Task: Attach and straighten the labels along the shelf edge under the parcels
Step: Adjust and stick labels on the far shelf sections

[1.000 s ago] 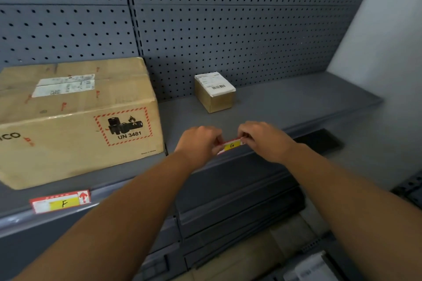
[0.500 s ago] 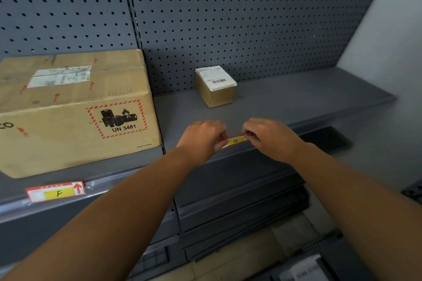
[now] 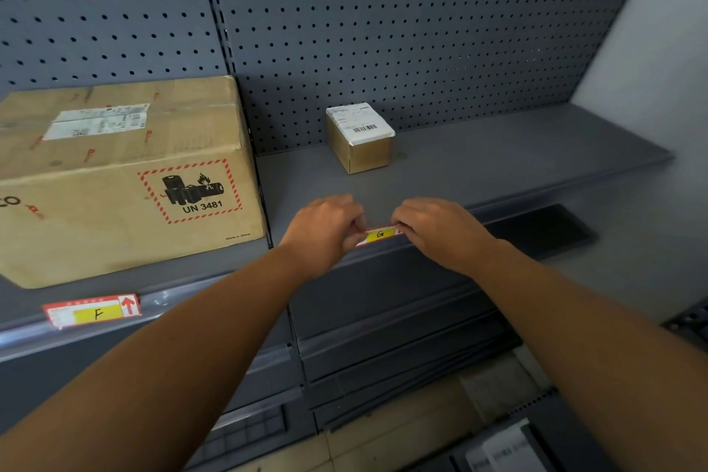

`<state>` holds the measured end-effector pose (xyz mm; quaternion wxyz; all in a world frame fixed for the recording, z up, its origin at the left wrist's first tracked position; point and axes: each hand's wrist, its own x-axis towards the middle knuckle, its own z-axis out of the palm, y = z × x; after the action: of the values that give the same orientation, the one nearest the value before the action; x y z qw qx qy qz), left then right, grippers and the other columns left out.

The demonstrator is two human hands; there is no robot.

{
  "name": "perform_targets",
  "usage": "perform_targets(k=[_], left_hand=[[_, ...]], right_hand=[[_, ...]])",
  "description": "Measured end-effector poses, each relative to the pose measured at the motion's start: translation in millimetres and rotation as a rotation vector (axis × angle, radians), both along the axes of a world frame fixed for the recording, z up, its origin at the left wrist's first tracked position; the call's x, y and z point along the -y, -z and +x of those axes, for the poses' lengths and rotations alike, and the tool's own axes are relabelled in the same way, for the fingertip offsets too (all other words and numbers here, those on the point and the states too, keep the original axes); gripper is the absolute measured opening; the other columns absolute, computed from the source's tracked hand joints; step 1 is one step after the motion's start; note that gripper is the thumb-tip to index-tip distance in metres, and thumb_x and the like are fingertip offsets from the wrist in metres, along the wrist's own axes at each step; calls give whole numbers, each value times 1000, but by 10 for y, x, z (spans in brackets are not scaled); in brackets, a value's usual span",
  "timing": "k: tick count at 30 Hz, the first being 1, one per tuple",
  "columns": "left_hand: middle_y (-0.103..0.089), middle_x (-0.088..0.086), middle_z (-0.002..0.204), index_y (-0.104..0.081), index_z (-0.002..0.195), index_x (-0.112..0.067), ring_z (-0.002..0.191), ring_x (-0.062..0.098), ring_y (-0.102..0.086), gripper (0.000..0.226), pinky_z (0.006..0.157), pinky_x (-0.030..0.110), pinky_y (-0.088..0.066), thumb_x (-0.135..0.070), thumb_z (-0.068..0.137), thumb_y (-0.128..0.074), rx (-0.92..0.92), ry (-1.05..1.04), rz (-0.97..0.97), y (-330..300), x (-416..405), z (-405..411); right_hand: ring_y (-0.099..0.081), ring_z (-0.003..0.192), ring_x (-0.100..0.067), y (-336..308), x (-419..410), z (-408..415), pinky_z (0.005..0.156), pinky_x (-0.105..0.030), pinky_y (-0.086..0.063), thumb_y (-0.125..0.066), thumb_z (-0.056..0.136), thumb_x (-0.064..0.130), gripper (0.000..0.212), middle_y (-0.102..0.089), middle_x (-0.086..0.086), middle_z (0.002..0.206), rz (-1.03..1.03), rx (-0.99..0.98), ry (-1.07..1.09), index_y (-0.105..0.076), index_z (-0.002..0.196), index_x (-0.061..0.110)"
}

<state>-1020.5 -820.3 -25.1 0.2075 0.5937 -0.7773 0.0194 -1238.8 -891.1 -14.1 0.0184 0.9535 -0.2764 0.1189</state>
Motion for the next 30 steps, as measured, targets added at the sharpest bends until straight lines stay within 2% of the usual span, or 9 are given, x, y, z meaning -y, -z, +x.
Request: perform_targets(k=[6, 12, 17, 24, 30], left_hand=[[-59, -8, 88, -62, 91, -26, 81, 14, -56, 13, 74, 29, -39, -33, 87, -72, 55, -9, 5, -24, 8, -78], [-58, -7, 87, -56, 88, -26, 83, 18, -55, 17, 71, 28, -28, -35, 87, -70, 147, -14, 7, -2, -32, -78], [-61, -6, 92, -61, 92, -25, 87, 17, -57, 13, 79, 31, -38, -36, 89, -68, 180, -30, -15, -19, -44, -71], [-62, -5, 92, -63, 92, -24, 87, 19, -58, 12, 80, 33, -40, -35, 89, -67, 212, -29, -24, -55, 11, -141], [-60, -6, 90, -61, 91, -24, 83, 18, -57, 12, 80, 33, -44, -34, 90, -67, 214, -60, -1, -27, -20, -174]], right_hand=[[-58, 76, -24, -5, 38, -9, 65, -41, -51, -58, 96, 6, 8, -63, -5, 89, -46, -31, -9, -61, 96, 14], [-57, 76, -24, -11, 38, 19, 65, -43, -51, -58, 96, 8, 6, -62, -4, 89, -52, 38, -43, -63, 95, 12], [-58, 76, -24, 35, 4, 11, 65, -38, -49, -59, 97, 8, 6, -63, -6, 90, -28, 44, -43, -64, 95, 11], [-57, 75, -25, 60, -11, -3, 64, -34, -41, -63, 95, 8, 2, -63, -10, 87, -14, 35, 48, -64, 95, 7], [-58, 80, -24, 49, -30, 13, 69, -39, -50, -59, 98, 11, 5, -64, -8, 90, 36, 46, 62, -63, 97, 9]])
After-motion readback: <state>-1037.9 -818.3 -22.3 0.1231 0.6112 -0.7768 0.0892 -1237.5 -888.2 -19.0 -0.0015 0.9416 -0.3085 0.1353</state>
